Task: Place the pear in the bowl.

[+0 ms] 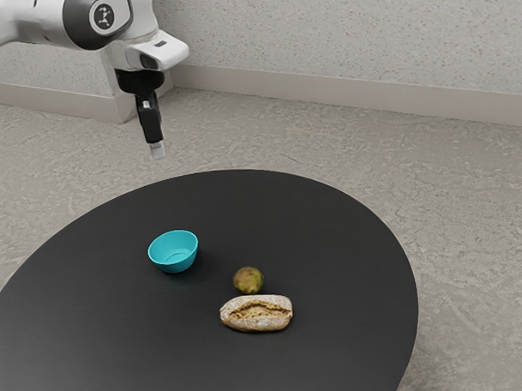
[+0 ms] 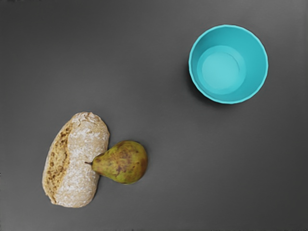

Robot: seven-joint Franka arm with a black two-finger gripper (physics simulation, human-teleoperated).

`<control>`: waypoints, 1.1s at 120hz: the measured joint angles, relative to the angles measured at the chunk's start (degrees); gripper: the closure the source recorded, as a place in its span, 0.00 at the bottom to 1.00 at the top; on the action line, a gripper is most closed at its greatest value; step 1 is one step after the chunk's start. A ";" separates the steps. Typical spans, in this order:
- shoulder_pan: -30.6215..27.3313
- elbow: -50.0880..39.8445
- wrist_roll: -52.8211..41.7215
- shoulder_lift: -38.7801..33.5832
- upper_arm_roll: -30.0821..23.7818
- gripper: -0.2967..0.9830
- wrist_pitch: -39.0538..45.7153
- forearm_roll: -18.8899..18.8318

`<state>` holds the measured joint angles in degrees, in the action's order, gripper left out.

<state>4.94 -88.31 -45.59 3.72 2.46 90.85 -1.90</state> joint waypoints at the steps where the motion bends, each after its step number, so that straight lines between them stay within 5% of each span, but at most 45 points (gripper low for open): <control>1: 0.00 0.01 -0.07 0.00 0.00 0.23 0.00 0.01; 48: -0.09 -0.04 -5.26 0.38 -0.21 0.23 0.37 -0.16; 90: 2.96 -0.21 -37.69 7.33 -0.97 0.23 7.61 -0.32; 106: 5.79 -0.55 -47.57 12.30 -1.08 0.23 10.22 -4.24; 132: 5.24 -9.54 -59.63 14.65 -1.14 0.23 21.35 -1.66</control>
<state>10.18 -97.85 -105.22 18.38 1.32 112.20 -3.55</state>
